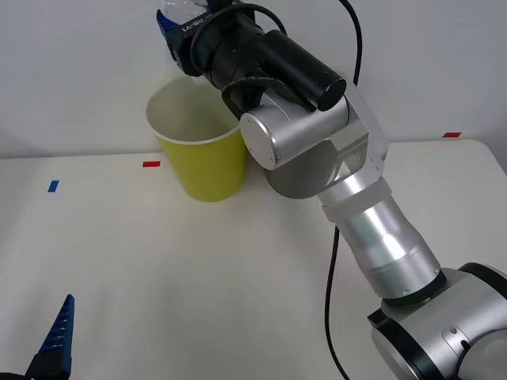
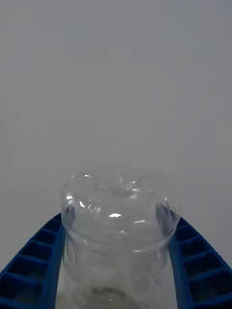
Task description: Put cans in the gray bin and PET bottles in the light green bin.
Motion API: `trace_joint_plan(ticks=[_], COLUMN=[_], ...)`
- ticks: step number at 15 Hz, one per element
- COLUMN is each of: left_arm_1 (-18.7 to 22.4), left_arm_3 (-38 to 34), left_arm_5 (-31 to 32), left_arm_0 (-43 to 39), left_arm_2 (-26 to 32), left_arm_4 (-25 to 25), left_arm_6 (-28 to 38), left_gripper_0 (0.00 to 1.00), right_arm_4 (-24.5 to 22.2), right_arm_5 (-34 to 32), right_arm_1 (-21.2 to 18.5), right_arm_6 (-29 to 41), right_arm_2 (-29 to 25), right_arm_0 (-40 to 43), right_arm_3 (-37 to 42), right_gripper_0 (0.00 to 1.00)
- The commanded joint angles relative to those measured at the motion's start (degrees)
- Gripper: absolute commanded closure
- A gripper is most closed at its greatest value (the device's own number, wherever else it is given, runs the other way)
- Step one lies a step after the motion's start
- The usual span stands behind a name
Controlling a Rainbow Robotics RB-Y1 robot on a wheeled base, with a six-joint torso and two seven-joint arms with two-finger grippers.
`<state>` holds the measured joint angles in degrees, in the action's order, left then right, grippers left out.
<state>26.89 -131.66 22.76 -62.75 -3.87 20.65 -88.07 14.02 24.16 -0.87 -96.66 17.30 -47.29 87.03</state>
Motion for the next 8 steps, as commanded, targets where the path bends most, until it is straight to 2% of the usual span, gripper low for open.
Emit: trace_joint_plan(ticks=[1,8], left_arm_1=[0.0,0.0], left_arm_3=[0.0,0.0], left_arm_5=[0.0,0.0], left_arm_0=[0.0,0.0], left_arm_2=[0.0,0.0], left_arm_4=[0.0,0.0], left_arm_6=[0.0,0.0], left_gripper_0=[0.00,0.00], right_arm_4=[0.6,1.4], right_arm_5=[0.0,0.0], right_arm_1=[0.5,0.8], right_arm_6=[0.2,-0.6], right_arm_2=[0.3,0.5], right_arm_0=[0.0,0.0], right_arm_3=[0.1,0.1], right_gripper_0=[0.00,0.00])
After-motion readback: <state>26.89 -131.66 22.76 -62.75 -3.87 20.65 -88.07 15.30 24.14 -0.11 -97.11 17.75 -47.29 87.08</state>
